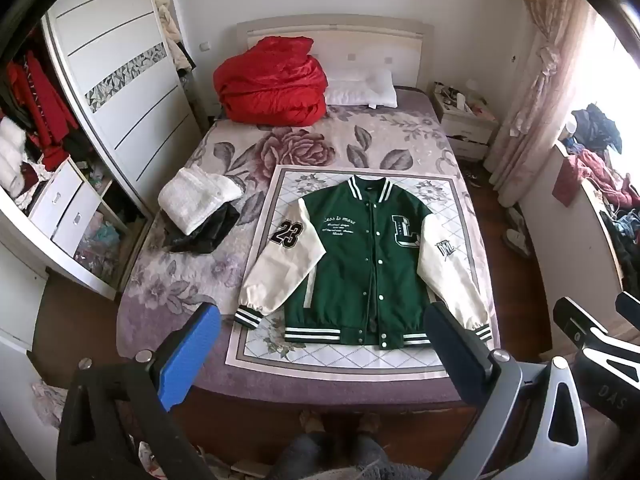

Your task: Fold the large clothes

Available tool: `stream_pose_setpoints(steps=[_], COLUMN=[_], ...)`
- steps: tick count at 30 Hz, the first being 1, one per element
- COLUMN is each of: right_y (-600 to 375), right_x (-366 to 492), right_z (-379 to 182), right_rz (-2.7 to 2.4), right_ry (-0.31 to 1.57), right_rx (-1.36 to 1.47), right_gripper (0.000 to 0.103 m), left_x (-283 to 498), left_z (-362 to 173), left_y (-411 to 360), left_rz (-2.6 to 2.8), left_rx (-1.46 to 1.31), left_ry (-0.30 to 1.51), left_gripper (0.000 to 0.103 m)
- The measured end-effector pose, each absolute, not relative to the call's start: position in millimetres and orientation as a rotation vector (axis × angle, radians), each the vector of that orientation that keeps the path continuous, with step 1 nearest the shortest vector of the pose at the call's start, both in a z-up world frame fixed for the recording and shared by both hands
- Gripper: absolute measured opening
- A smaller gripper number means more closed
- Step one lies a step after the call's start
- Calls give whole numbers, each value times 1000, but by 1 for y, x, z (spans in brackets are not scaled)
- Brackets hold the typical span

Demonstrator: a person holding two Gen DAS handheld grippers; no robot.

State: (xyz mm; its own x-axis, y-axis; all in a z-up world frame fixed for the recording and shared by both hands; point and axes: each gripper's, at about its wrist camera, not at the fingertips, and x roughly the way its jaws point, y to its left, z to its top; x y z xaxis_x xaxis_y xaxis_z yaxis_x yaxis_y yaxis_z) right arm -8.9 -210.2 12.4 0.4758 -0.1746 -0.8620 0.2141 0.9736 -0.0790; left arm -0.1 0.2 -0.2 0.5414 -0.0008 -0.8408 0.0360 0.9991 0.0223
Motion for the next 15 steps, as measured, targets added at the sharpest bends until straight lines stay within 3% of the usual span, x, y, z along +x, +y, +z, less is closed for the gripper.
stream_pose_setpoints(steps=[15], right_y=[-208], right_x=[-11], right_z=[18], right_rz=[-238], right_ry=[1034], right_rx=[36], right_gripper=[103], left_x=[-2], left_z=[-4], left_y=[2], left_rz=[-26], left_rx=[27], left_ry=[999], left_gripper=[103])
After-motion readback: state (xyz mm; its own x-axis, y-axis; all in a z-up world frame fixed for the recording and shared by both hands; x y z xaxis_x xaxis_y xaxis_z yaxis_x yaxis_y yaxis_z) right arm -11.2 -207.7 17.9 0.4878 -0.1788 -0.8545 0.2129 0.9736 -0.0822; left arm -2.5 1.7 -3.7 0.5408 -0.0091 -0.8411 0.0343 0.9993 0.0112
